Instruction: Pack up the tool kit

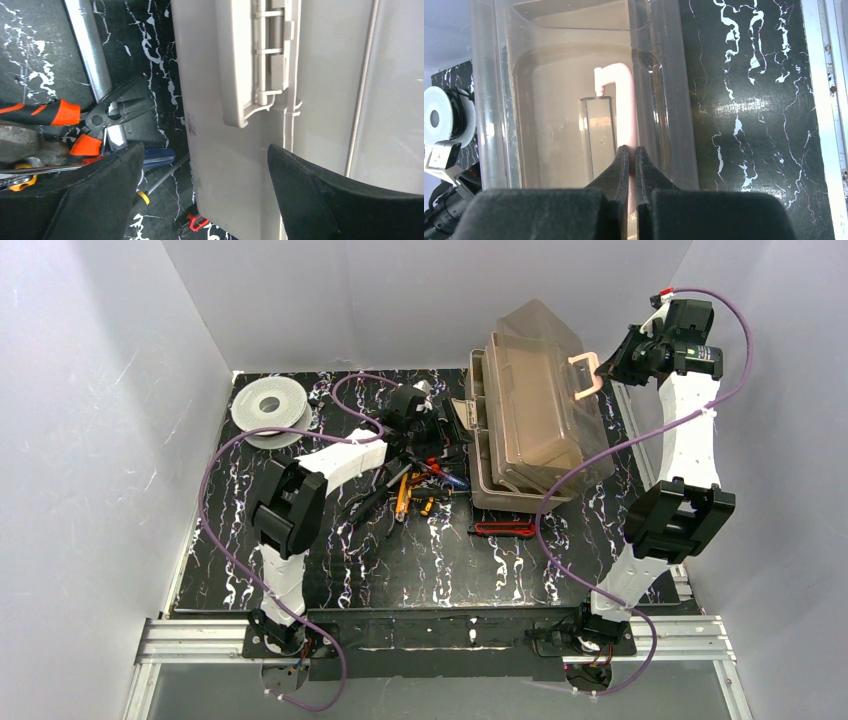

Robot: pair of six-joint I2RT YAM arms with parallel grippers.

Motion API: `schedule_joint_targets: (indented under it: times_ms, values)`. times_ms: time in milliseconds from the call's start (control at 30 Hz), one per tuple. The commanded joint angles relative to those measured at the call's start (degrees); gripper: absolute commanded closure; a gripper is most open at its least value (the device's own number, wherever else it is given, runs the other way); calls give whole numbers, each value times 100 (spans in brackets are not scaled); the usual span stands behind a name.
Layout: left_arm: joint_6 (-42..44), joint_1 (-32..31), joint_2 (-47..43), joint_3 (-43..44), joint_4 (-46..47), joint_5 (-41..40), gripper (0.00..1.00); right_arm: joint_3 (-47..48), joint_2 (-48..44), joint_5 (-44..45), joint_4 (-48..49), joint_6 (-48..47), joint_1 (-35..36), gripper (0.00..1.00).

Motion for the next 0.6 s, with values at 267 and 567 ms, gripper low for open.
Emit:
schedule_joint_targets:
  times_ms: [267,567]
  values:
    - [45,-209,-439,20,6,-404,8,-36,-289,193,30,-103,-95,99]
    - [347,-259,-653,171,-275,-457,5,-13,-298,143,19,-86,-95,99]
